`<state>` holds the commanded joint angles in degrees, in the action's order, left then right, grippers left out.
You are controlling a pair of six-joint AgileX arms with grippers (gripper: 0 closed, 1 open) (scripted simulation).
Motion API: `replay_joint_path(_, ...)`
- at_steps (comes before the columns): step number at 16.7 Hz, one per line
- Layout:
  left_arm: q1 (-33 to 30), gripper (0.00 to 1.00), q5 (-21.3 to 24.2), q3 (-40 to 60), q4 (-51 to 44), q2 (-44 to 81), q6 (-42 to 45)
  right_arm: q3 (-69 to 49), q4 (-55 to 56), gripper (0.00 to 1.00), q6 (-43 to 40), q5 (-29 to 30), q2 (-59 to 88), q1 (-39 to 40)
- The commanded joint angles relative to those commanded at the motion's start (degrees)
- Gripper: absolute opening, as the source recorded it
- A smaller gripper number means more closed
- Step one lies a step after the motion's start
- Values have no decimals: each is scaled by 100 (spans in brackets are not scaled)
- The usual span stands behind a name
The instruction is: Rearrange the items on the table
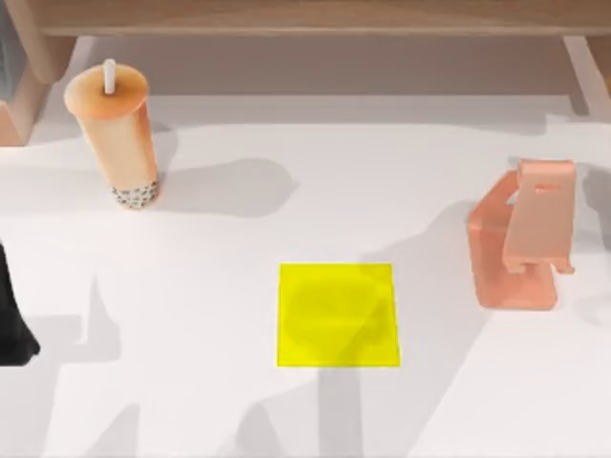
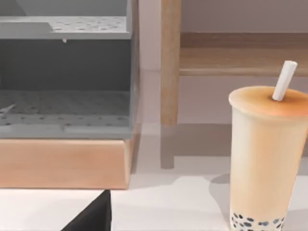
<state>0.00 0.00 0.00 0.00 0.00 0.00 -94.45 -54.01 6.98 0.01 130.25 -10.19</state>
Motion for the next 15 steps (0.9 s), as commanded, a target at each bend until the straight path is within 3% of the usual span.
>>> replay_joint_path(1, 0, 100, 0, 0, 0, 0, 0, 0, 0, 100, 0, 0, 0, 0)
replay_joint_path(14, 0, 100, 0, 0, 0, 0, 0, 0, 0, 2, 0, 0, 0, 0)
replay_joint_path(15, 0, 100, 0, 0, 0, 0, 0, 0, 0, 0, 0, 0, 0, 0)
